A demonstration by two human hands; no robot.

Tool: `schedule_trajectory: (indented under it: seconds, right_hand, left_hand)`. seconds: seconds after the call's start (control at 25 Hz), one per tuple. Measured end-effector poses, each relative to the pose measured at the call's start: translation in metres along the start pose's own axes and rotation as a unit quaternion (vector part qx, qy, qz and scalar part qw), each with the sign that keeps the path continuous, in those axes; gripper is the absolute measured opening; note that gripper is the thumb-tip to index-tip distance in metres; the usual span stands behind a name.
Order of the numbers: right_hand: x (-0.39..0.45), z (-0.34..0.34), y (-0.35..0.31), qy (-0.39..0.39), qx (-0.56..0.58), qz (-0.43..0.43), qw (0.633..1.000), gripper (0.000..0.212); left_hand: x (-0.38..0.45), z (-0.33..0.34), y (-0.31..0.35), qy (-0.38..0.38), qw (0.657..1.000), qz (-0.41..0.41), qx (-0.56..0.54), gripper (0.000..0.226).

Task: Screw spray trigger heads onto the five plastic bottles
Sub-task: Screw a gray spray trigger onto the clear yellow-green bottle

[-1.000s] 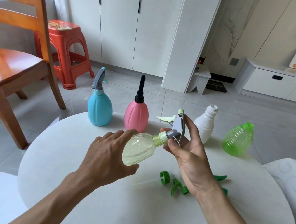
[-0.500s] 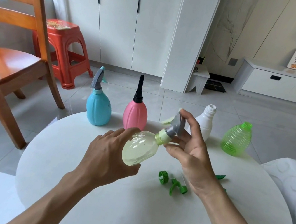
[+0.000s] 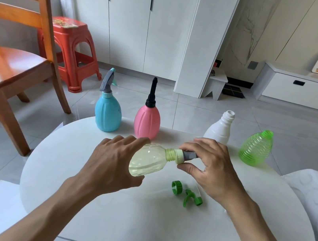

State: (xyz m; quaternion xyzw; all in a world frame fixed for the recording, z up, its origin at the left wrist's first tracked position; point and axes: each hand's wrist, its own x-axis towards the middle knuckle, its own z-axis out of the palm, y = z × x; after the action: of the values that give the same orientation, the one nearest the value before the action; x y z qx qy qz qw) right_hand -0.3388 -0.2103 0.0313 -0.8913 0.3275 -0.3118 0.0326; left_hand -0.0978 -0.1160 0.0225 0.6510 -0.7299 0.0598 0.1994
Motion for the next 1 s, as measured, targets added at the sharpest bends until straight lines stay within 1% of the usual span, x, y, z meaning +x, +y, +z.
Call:
schedule_trajectory:
  seconds: [0.2,0.28,0.36,0.44,0.52,0.6,0.76,0.84,0.88,0.96,1.0]
  right_hand:
    - [-0.004,0.0,-0.009,-0.003,0.112,0.011,0.994,0.033]
    - [-0.006,0.001,-0.013,-0.016,0.102,-0.004,0.995,0.034]
    - [-0.008,0.002,-0.015,-0.045,0.076,-0.032,0.996,0.034]
    - [-0.009,0.004,-0.015,-0.073,0.095,-0.021,0.993,0.031]
    - [-0.01,0.007,-0.017,-0.102,0.155,0.021,0.982,0.025]
    - [-0.011,0.009,-0.018,-0.137,0.236,0.09,0.958,0.023]
    - [-0.012,0.006,-0.021,-0.158,0.357,0.214,0.895,0.035]
    - [-0.012,0.01,-0.024,-0.138,0.405,0.23,0.874,0.023]
    - [-0.011,0.011,-0.026,-0.117,0.419,0.222,0.872,0.023]
    - [-0.01,0.01,-0.025,-0.076,0.43,0.186,0.88,0.042]
    - [-0.009,0.009,-0.024,-0.061,0.431,0.173,0.884,0.045]
  left_hand:
    - [0.0,-0.003,-0.005,-0.017,1.0,0.016,-0.006,0.081]
    - [-0.001,-0.003,-0.005,-0.034,0.999,0.026,-0.006,0.079]
    - [-0.003,-0.003,-0.005,-0.055,0.998,0.037,0.003,0.078]
    - [-0.004,-0.002,-0.006,-0.06,0.997,0.044,0.014,0.078]
    - [-0.004,-0.002,-0.007,-0.047,0.997,0.051,0.034,0.077]
    - [-0.004,-0.001,-0.006,-0.036,0.997,0.058,0.045,0.076]
    - [-0.005,0.0,-0.004,-0.027,0.997,0.058,0.042,0.076]
    - [-0.004,0.001,-0.002,-0.025,0.997,0.054,0.04,0.076]
    - [-0.003,0.001,-0.001,-0.023,0.998,0.047,0.033,0.077]
    - [-0.001,-0.002,0.001,-0.012,0.999,0.029,0.015,0.079]
    - [0.0,-0.003,0.002,-0.006,0.999,0.028,0.015,0.08]
